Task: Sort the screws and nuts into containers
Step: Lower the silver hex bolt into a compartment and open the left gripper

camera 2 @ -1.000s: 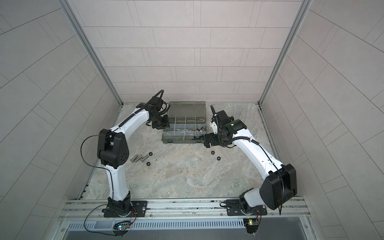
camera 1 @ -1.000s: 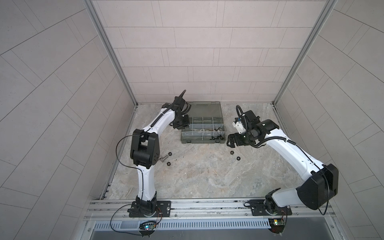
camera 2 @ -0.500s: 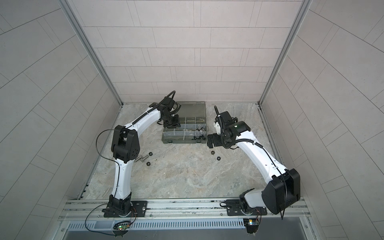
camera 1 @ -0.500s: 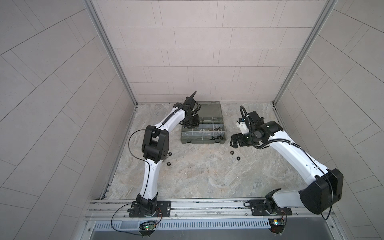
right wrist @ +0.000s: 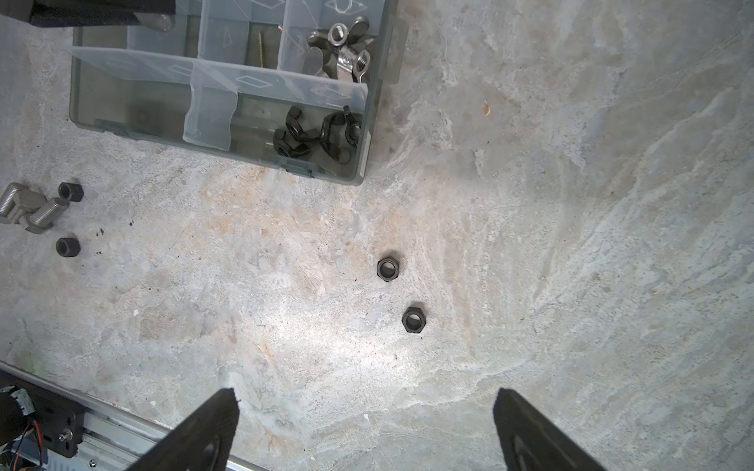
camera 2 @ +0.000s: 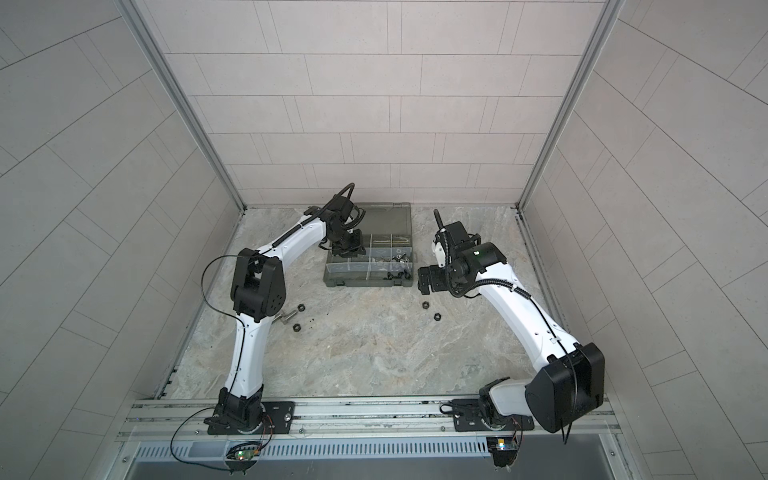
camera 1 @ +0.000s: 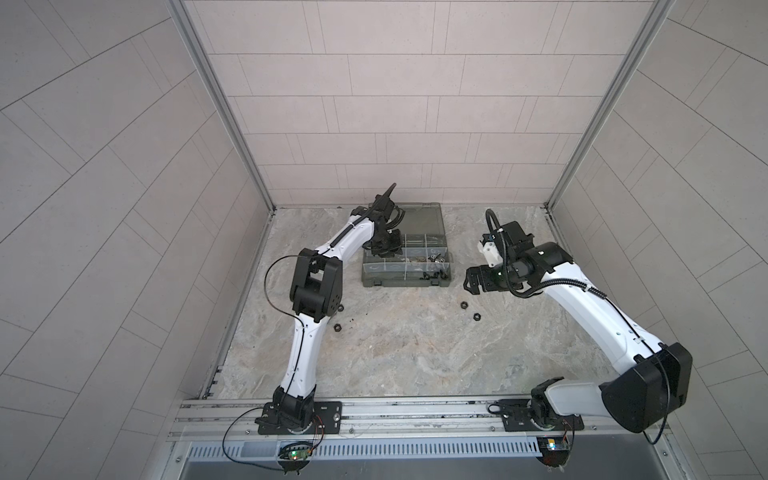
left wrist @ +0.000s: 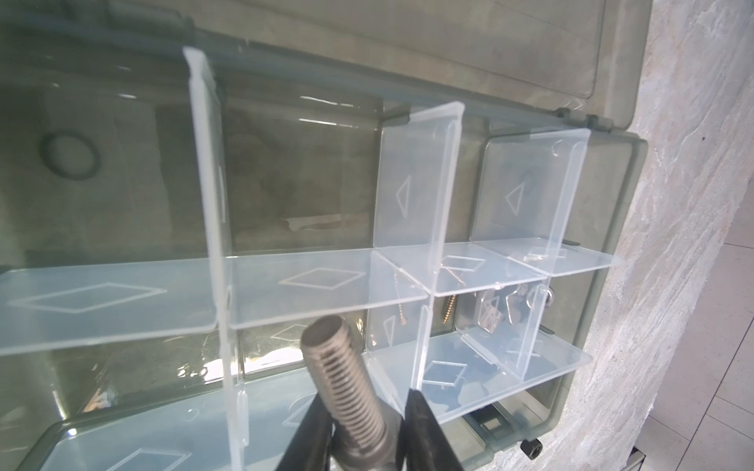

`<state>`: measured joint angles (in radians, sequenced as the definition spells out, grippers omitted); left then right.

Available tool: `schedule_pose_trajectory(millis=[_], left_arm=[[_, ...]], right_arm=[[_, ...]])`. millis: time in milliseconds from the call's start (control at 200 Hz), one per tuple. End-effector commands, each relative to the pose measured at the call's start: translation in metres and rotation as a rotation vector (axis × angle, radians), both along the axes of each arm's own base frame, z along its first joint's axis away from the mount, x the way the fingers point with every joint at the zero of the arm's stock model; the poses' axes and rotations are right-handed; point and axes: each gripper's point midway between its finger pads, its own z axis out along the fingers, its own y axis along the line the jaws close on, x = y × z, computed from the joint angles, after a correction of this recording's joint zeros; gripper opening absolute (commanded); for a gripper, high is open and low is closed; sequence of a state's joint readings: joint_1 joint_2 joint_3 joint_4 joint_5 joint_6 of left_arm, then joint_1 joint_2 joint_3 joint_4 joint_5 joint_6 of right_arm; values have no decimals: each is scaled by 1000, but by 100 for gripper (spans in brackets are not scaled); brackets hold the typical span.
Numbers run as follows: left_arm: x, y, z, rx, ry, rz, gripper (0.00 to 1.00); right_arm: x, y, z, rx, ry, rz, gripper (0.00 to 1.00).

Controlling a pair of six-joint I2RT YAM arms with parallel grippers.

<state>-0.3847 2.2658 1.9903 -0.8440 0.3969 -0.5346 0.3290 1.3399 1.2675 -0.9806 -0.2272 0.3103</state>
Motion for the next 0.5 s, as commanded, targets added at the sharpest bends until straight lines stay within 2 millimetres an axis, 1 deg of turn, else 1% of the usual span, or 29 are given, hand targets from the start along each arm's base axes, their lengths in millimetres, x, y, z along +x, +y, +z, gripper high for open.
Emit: schedule_pose_trajectory(millis=[0, 410, 455, 495], left_arm=[[-1, -3, 3, -6, 1, -7, 16], [-13, 2, -4, 12, 23, -15, 16], [-13, 3, -4, 14, 22, -15, 19], [-13, 3, -4, 13, 21, -16, 28]], right_arm=[[-5, -7, -2, -24, 11, -6, 99], [-2, -5, -2, -18, 17, -4, 99], [-2, -6, -2, -19, 19, -3, 99], [-2, -6, -3, -19, 21, -1, 99]])
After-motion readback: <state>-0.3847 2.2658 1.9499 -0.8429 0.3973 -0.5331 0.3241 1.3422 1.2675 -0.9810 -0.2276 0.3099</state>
